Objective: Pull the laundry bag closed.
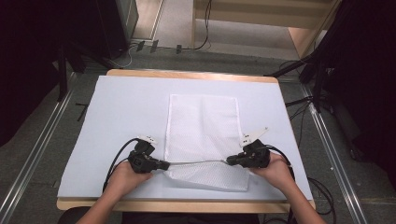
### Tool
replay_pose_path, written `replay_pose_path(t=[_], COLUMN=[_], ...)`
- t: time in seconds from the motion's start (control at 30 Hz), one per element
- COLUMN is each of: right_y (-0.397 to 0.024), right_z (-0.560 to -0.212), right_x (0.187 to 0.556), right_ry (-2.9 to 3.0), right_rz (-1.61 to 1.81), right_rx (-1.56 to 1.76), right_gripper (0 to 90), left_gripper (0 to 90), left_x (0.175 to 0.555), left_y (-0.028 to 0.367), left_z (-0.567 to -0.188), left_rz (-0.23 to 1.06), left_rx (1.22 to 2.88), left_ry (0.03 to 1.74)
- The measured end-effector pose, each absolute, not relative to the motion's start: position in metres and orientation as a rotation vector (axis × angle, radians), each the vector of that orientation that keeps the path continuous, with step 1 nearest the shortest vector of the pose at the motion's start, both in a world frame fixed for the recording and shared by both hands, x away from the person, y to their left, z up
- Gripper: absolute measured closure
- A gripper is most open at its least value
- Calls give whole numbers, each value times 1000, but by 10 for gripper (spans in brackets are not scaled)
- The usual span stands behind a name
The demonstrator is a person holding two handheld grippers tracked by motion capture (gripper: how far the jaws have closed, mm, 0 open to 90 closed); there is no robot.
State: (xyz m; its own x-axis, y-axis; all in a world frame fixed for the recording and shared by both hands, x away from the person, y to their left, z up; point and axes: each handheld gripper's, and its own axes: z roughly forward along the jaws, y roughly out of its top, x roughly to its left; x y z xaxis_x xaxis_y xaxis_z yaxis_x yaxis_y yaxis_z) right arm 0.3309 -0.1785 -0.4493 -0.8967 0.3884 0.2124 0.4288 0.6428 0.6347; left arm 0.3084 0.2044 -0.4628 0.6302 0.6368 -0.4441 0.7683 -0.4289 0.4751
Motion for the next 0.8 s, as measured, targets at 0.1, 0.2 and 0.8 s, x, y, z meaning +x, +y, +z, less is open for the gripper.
replay_pose_path(t=[0.1,0.2,0.8], right_y=[-181,-182,-207], right_z=[-447,-447,-448], right_x=[331,331,330], right_ry=[-2796,-2797,-2785], right_rz=[-1108,-1109,-1101], right_rx=[-696,-689,-761], right_gripper=[892,892,892], left_gripper=[900,900,900], left_x=[308,308,308], left_y=[204,204,204], left_z=[-463,-462,-463], left_rz=[-258,-250,-259], left_rx=[2193,2199,2195], left_ry=[1092,1090,1089])
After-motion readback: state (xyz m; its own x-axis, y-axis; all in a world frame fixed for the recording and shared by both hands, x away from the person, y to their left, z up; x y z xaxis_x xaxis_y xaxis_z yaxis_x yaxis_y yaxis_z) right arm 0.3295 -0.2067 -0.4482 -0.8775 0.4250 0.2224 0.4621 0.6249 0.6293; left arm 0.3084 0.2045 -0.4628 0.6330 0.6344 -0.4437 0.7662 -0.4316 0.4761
